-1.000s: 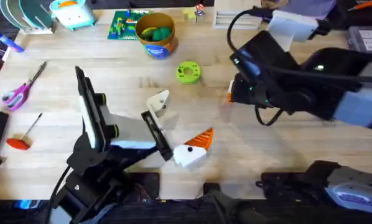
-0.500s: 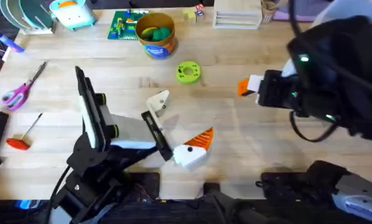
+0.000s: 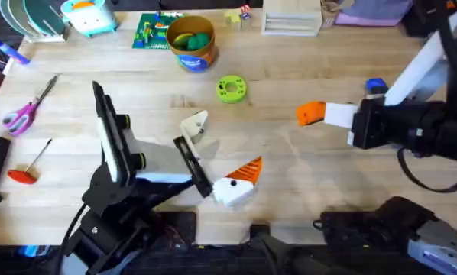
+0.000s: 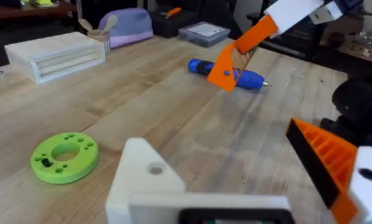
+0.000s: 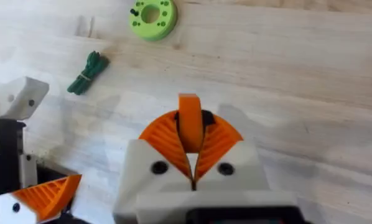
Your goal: Pick up the gripper from the table and insert it into the empty holder that is missing its gripper. Then pick up a screw, insert it into the mounting hole, and use the screwdriver to tighten it. Finally, clean up the table by picking up the vegetable and placing it into the bucket.
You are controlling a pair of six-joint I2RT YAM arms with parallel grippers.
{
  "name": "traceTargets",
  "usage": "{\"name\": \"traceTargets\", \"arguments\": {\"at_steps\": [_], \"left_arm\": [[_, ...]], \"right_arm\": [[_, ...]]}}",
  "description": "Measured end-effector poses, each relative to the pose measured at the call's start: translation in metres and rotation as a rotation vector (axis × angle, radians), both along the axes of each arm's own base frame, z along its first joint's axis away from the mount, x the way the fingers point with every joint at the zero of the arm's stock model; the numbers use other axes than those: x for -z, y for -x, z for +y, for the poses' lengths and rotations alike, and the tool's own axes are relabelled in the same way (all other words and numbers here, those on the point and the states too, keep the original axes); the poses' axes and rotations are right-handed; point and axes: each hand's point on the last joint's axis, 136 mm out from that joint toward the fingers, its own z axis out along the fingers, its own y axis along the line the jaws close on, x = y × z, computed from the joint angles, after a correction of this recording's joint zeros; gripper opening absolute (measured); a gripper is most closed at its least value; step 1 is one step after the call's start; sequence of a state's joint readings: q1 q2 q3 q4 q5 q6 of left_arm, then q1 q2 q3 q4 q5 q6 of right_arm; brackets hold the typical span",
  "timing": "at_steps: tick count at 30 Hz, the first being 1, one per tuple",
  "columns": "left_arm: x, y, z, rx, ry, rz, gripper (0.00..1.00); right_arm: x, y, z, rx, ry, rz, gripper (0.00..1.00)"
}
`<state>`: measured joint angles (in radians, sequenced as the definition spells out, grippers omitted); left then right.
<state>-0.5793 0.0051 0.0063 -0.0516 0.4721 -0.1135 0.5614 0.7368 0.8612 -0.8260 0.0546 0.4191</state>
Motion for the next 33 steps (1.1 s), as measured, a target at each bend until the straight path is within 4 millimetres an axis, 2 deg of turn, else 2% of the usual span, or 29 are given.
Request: {"name": "traceTargets", "arguments": {"at_steps": [8,16,22,29,33], "left_arm": [[0.0,0.0,0.0,0.0,0.0,0.0,0.993],[0.0,0.0,0.0,0.0,0.0,-0.001,0.993],[0.0,0.0,0.0,0.0,0.0,0.0,0.993],[0.0,0.0,0.0,0.0,0.0,-0.001,0.993],[0.0,0.0,0.0,0.0,0.0,0.0,0.993]], "right_arm": [[0.002,-0.004,0.002,-0.029,-0.16,0.061,0.028],[0.017,-0.015,0.034,-0.172,-0.434,0.035,0.028],[0.027,-0.014,0.051,-0.222,-0.626,0.046,0.028],[0.031,-0.013,0.06,-0.222,-0.841,0.043,0.028],[0.045,-0.004,0.061,-0.188,-0.924,0.113,0.028]]}}
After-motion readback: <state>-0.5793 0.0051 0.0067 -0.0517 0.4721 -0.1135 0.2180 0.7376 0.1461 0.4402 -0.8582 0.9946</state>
